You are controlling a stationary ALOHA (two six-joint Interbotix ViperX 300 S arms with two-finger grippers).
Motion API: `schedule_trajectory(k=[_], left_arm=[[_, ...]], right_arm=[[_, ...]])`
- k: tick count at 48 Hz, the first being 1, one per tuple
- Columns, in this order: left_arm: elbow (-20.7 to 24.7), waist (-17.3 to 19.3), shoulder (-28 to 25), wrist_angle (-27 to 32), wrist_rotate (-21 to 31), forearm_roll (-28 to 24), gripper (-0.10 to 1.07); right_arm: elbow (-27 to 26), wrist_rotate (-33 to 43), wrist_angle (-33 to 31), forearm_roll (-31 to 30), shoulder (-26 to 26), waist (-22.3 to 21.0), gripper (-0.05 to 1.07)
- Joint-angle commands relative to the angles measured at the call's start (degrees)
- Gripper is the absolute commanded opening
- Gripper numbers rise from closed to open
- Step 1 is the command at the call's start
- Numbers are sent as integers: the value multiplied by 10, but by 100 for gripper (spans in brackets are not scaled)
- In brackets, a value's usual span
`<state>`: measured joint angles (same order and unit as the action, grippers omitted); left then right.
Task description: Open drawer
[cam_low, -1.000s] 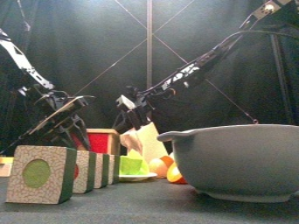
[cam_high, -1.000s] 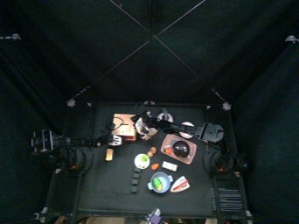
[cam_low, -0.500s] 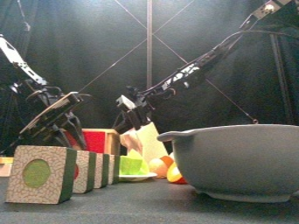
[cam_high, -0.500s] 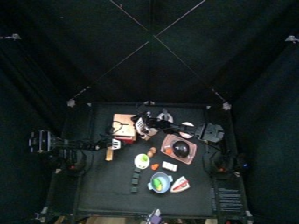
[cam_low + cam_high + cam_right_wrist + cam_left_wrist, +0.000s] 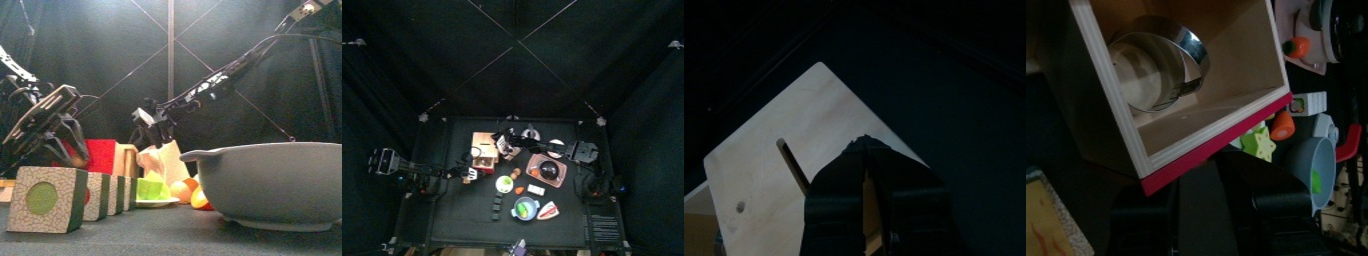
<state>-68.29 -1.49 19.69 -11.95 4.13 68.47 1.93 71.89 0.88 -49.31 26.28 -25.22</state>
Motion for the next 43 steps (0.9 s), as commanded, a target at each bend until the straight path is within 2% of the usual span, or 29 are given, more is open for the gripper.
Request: schedule_trajectory(k=[1, 6, 11, 16, 21, 28, 37, 43], left_arm=[[2, -7, 5, 4, -2, 1, 52], [2, -7, 5, 4, -3, -1, 62], [1, -7, 5, 5, -3, -3, 84], [3, -12, 10, 9, -4, -14, 96], [-3, -17, 44, 18, -4, -32, 96], [-24, -20, 120, 18, -4, -85, 96], [-73, -14, 210, -1, -4, -207, 96], [-87, -9, 223, -10, -5, -271, 96]], right_arm=[[-3, -1, -2, 1, -16, -2, 4], [-3, -1, -3, 1, -16, -2, 4], [-3, -1, -4, 1, -16, -1, 4], [-4, -1, -4, 1, -18, 4, 4], [-4, -1, -12, 1, -18, 5, 4], [-10, -1, -20, 0, -32, 11, 4], [-18, -2, -22, -2, -59, 21, 4], [-22, -1, -22, 1, -66, 29, 4]])
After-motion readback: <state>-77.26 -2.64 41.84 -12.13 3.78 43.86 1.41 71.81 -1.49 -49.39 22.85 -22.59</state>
